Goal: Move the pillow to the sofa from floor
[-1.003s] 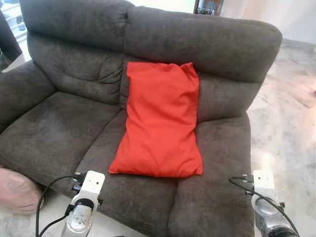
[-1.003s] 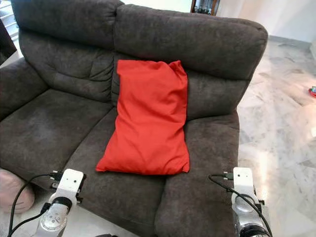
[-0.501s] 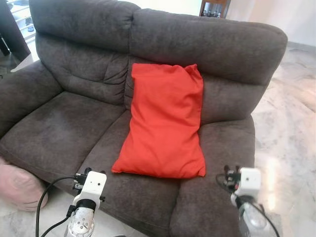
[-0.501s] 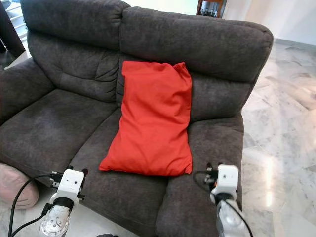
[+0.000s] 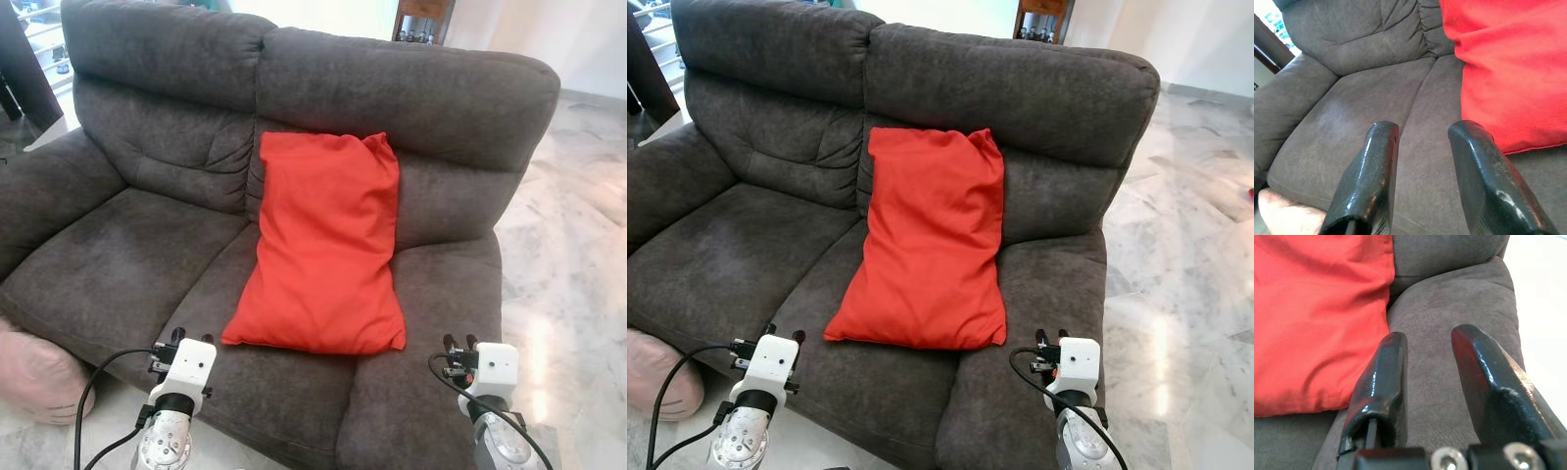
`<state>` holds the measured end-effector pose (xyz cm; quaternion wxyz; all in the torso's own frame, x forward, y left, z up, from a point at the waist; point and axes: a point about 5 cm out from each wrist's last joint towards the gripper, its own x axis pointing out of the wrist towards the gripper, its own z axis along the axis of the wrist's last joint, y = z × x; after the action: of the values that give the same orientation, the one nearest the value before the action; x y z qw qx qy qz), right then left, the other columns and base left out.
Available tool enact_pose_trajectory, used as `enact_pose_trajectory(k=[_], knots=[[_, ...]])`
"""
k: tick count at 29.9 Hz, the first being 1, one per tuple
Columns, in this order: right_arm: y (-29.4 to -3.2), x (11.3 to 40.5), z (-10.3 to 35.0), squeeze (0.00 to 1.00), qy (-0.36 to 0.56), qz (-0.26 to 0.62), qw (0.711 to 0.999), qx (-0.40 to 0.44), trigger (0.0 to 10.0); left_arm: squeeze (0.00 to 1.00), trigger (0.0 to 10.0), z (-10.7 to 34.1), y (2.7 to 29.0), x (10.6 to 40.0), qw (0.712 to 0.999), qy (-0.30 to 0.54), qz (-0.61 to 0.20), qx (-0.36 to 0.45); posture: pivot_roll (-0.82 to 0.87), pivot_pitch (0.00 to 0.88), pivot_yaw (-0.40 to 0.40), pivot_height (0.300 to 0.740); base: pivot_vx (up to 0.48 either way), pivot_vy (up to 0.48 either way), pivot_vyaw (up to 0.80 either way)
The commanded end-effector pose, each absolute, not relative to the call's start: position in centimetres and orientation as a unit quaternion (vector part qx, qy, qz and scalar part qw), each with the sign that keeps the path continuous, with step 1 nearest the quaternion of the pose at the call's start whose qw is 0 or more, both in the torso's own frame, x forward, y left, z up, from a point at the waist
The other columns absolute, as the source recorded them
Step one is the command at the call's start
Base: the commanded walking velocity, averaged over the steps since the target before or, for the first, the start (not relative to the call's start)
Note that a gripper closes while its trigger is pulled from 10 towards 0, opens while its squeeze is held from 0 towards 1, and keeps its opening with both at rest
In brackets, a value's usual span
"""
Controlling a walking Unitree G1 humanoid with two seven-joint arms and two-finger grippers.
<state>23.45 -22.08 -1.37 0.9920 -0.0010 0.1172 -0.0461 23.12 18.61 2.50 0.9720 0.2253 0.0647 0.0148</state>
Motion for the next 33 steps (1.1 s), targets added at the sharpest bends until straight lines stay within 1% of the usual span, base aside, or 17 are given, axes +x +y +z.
enact_pose_trajectory(k=[1,12,33], knots=[[-22.11,23.67,-1.25,0.0,0.115,-0.049,0.992,-0.001,10.0,0.0,10.0,2.87,18.35,23.13,0.973,0.051,0.013,0.224,0.17,0.05,-0.029,0.74,0.0,0.0,0.0],[-21.6,23.72,-1.4,0.0,0.12,-0.042,0.992,-0.008,10.0,0.0,10.0,3.0,18.34,23.21,0.973,0.049,0.012,0.225,0.17,0.061,-0.027,0.74,0.0,0.241,0.0],[-21.43,23.86,-1.61,0.0,0.132,-0.045,0.99,-0.013,10.0,0.0,10.0,3.19,18.24,23.37,0.972,0.047,0.014,0.229,0.17,0.071,-0.027,0.74,0.0,0.315,0.0]])
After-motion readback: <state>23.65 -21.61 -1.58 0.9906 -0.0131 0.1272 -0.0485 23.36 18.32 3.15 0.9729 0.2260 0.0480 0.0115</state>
